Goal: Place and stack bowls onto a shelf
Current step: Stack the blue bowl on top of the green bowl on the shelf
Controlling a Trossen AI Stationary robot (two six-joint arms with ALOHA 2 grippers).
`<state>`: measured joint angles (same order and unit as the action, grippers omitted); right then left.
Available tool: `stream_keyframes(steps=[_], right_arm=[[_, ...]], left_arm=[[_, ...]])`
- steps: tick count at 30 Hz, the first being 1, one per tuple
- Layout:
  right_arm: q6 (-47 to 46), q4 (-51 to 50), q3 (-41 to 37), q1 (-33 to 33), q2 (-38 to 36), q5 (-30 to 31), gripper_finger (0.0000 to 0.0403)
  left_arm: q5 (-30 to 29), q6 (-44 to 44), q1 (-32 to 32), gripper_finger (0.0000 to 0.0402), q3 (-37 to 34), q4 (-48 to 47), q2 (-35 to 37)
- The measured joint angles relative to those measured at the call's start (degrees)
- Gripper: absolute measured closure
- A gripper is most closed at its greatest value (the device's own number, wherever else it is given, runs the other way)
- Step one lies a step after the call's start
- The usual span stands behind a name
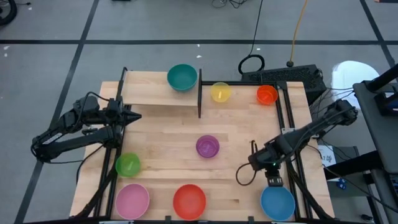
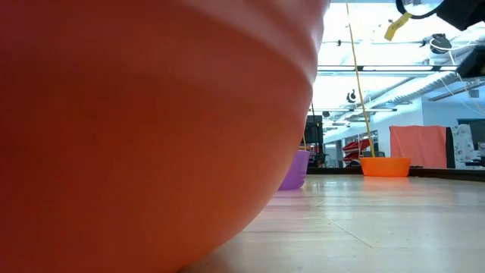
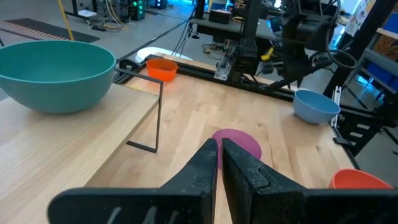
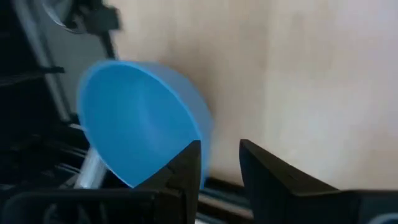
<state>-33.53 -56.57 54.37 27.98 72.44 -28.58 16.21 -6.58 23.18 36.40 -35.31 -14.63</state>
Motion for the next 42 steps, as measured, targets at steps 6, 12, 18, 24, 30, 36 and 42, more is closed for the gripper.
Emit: stream_keyframes(steps=[6,12,18,24,30,36,42], right_arm=[[-6.5,10.2,-4.47,3.62,0.0,-1.54,0.0298],[-9.5,11.57,-6.82,6.78,0.0,-1.55,0.0298],[-9.41,12.74,-8.54,8.59,0.0,-1.22,0.0298],[-9.28,15.15,-10.95,8.9,0.0,3.27,0.0298],[-11.3,25.96,-15.61,8.9,0.0,3.04,0.0298],[-16.49,30.54,-17.81,8.88,0.0,5.1,0.0342],[-19.04,31.37,-17.79,8.31,-0.02,6.29,0.0395]], left_arm=[[-0.13,-1.71,0.0,0.0376,0.0,-0.02,0.0],[-0.13,-1.63,0.0,0.0376,-0.01,-0.02,0.0],[-0.11,-1.73,0.0,0.0376,-0.02,0.0,0.0],[-0.11,-3.39,0.0,0.0376,-0.03,0.48,0.0],[-0.11,-4.49,-0.02,0.0376,-0.04,4.3,0.0],[-0.11,-4.25,0.0,0.0376,-0.04,5.5,0.02],[-0.13,-4.2,-0.02,0.0376,-0.04,5.51,0.02]])
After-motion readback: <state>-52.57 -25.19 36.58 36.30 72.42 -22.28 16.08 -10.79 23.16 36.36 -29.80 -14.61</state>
